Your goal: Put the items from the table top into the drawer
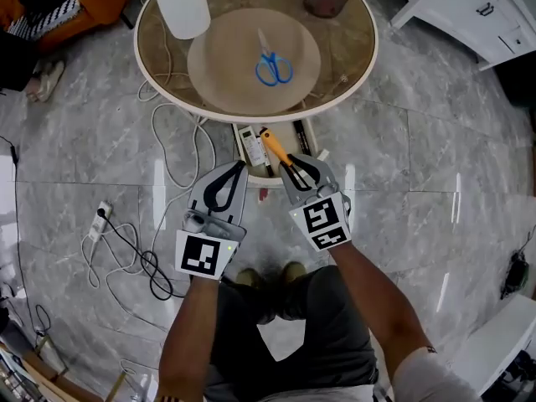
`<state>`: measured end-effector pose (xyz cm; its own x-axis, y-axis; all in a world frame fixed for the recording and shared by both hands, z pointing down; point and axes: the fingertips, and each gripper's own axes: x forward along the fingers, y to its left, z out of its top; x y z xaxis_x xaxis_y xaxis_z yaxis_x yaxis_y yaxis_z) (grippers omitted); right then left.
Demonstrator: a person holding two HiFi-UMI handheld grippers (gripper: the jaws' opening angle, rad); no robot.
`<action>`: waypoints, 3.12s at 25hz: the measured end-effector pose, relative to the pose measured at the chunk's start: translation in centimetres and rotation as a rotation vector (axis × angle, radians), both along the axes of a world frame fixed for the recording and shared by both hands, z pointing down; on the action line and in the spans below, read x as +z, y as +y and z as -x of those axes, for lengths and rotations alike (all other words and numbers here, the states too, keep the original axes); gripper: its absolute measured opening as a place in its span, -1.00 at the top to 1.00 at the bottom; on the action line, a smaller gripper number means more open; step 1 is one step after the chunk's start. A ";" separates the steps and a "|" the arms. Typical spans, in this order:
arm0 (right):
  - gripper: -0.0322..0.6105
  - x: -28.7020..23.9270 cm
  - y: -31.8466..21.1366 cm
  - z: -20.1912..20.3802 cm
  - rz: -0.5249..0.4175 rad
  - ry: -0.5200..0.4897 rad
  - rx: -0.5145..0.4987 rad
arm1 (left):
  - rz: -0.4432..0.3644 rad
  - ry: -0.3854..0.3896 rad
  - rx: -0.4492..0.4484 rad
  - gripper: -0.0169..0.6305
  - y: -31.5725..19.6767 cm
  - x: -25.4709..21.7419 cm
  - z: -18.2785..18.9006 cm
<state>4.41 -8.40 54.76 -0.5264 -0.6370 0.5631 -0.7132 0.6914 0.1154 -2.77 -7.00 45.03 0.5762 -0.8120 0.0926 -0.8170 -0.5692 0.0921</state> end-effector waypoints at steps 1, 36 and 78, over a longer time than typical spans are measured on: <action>0.68 0.8 -0.4 0.0 -0.003 0.002 -0.002 | -0.006 0.001 0.001 0.95 -0.4 0.7 -0.1; 0.68 22.0 -7.8 1.3 0.081 0.264 -0.203 | -0.176 0.044 -0.047 0.95 -5.9 13.1 0.8; 0.89 17.0 -5.1 1.2 0.108 0.204 -0.224 | -0.155 0.016 0.004 0.95 -4.8 12.6 0.1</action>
<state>3.16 -13.54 71.80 -0.5165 -0.4486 0.7294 -0.5113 0.8449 0.1575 -2.86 -11.85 57.66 0.5797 -0.8137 -0.0430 -0.8140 -0.5807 0.0157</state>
